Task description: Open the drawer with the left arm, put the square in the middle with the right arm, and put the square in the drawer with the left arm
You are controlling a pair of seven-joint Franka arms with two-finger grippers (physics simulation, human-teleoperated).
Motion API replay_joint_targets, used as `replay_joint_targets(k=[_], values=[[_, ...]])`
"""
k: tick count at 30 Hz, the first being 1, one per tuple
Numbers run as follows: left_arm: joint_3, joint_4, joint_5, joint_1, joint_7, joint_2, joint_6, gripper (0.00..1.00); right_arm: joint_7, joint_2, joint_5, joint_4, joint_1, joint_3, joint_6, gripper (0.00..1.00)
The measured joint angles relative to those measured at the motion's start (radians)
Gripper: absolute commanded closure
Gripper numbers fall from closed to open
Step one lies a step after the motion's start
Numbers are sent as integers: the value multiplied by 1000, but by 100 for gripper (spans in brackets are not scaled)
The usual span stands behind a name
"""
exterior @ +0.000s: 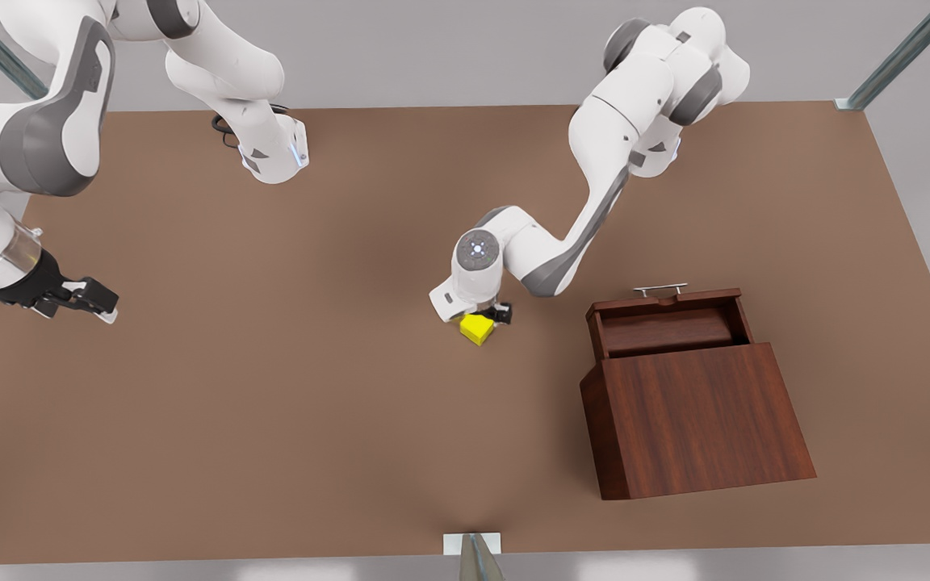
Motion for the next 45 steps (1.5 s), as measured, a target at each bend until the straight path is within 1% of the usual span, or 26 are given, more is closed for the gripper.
replay_joint_targets(k=[4,10,19,34,36,37,38,42,45], values=[[0,-4,57,-25,107,33,55,0,-5,1,-4,-3,2,2,24,0],[0,-30,136,-28,233,46,89,0,-10,0,-5,-5,-7,-1,38,0],[2,-159,142,-27,321,37,188,0,-15,11,-8,-7,4,2,52,0],[10,-168,142,-28,349,86,252,0,-19,26,-5,-7,6,6,67,0],[11,-168,142,-27,350,95,257,23,-19,28,-5,-7,6,6,70,0],[11,-168,142,-27,350,96,259,24,-20,29,-5,-6,6,7,72,0],[11,-168,142,-27,350,97,261,30,-20,29,-5,-6,6,6,73,0],[11,-168,142,-27,351,93,263,33,-21,29,-6,-7,6,7,76,0],[11,-168,143,-27,351,86,261,33,-21,30,-6,-6,6,7,77,0]])
